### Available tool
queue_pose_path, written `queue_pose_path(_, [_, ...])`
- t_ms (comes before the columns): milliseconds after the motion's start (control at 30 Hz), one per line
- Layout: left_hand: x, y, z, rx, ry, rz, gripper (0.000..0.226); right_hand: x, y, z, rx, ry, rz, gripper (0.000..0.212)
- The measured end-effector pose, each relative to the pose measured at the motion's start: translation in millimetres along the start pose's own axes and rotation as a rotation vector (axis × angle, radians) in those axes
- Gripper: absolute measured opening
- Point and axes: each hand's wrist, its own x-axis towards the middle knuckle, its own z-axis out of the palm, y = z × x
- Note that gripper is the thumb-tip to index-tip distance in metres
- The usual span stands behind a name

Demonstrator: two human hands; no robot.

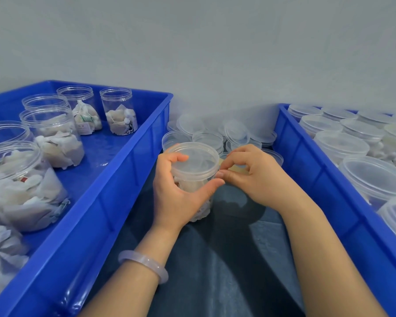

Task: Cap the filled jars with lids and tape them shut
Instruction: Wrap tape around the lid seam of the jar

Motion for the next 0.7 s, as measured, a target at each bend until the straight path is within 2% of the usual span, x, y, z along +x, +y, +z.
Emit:
queue_pose_path(200, [0.9,4.3,-2.4,0.007,0.001,0.009,0.052,0.1,-2.5,1.5,-0.022,0.006,0.011,0.014])
queue_pose_path(400, [1.9,2.0,-5.4,0.076,-0.033,-0.017,0.064,-0.4,-3.2,2.3,-0.04,0.012,0.023,0.01])
queue_pose_path(533, [3.3,2.6,-5.8,0.091,-0.004,-0.047,0.059,-1.0,-5.7,5.4,-0.047,0.042,0.021,0.01])
queue_pose_path(700, [8.8,4.1,-15.5,-0.085,-0.015,-0.096,0.052,-3.2,-13.9,13.2,-0.005,-0.015,-0.015,0.01])
